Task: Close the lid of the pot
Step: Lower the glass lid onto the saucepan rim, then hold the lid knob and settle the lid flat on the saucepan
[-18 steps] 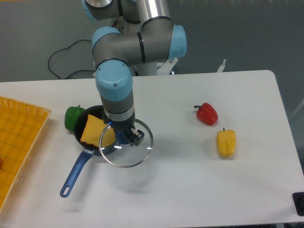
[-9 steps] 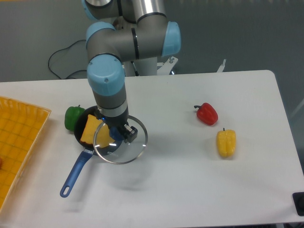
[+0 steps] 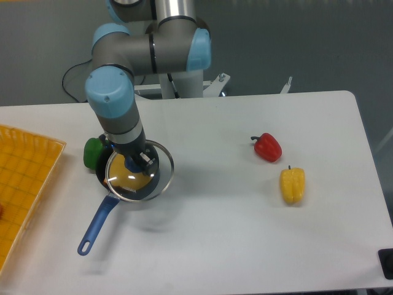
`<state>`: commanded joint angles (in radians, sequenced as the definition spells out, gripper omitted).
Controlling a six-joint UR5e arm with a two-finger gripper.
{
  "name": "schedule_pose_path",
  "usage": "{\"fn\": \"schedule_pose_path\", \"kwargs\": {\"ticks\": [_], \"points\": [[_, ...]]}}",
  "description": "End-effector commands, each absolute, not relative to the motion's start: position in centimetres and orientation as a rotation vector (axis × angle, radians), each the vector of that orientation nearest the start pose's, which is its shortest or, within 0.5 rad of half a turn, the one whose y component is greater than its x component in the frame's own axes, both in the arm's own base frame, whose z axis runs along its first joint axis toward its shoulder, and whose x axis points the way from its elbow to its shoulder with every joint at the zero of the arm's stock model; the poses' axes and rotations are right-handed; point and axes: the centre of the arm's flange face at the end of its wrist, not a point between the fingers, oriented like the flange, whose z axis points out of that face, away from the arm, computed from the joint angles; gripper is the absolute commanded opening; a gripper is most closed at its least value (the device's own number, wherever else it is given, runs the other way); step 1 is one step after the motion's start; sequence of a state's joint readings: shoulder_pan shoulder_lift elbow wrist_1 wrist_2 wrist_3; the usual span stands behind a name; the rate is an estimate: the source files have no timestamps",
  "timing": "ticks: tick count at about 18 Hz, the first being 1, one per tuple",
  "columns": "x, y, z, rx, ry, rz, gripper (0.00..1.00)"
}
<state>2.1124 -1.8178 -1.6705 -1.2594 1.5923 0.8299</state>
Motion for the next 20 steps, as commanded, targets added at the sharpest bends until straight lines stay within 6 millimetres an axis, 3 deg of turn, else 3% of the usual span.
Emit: {"fn": "schedule_pose_path", "kwargs": {"ticks": [4, 7, 20], "points": [[-17.2, 54.3, 33.5, -3.157, 0.457, -0.013, 0.47], [-15.2, 54.5, 32.7, -3.132, 0.504, 0.023, 0.48], [-14.7, 54.0, 31.1, -3.109, 0.495, 0.022, 0.48]]}}
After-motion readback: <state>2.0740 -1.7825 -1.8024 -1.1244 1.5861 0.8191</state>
